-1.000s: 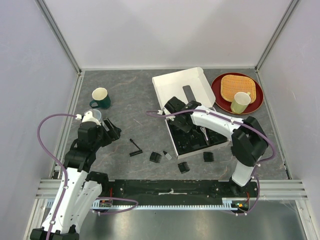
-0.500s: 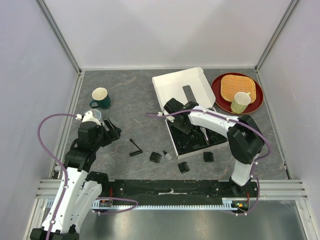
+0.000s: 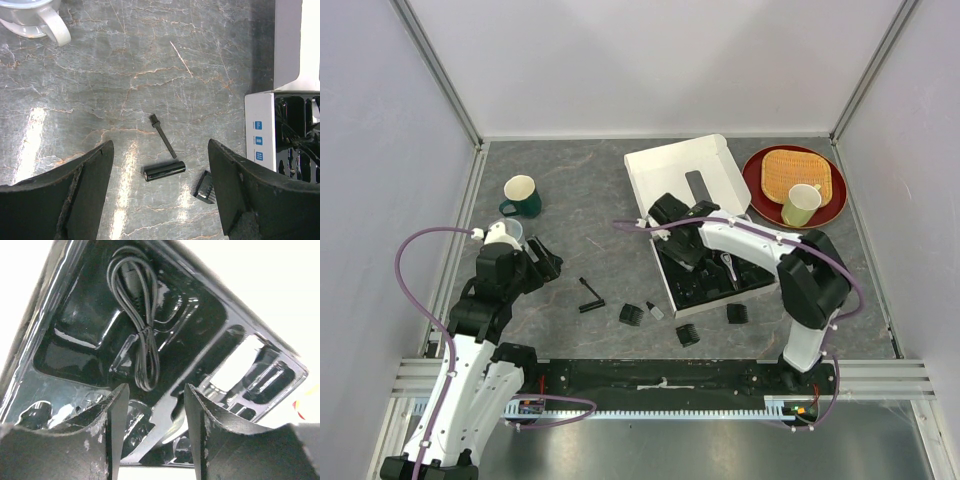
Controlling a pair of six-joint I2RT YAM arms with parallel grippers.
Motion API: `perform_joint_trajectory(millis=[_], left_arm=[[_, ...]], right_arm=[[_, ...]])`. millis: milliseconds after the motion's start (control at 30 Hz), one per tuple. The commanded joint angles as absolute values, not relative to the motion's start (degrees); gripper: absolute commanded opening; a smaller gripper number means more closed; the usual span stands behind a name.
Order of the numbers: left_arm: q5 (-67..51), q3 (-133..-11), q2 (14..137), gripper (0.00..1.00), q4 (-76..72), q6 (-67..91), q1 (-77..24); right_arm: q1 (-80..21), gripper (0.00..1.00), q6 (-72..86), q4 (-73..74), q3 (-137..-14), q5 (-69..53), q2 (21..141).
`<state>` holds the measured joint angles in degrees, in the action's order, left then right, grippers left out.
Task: Sort the hair-cutting tools
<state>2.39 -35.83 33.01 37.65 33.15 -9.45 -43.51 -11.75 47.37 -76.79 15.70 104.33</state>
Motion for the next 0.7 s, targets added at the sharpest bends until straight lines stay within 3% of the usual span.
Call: perform_joint_trajectory(millis=[0,233,467,533,567,667], left_arm=[[1.3,-37.5,33.1,0.82,36.7,34.0,-9.4],[0.3,-37.1,33.4,0.82,35.6,33.9,-9.4],[-14.6,-36.2,36.5,0.83,30.9,30.7,-9.4],[-18.0,-36.4,37.5,0.83,30.1,30.0,-9.4],[-21.4,-36.6,38.6,0.83,29.7,29.7,-9.4],[-26.3,-36.6,39.8,0.82,28.9,29.0,-9.4]], right_arm=[[-43.2,0.58,-9.1,45.0,-79.2,17.1,96.5],[-43.2,0.68,-2.0,36.4,-74.5,20.3,86.5],[-42.5,0.7,13.0,36.3,-68.0,33.5,76.7],[-41.8,0.76,17.6,34.8,-63.3,40.9,73.8],[-40.0,0.85,22.6,34.6,-61.7,42.3,70.9],[-32.8,0.9,29.4,34.8,-55.0,40.4,67.0]])
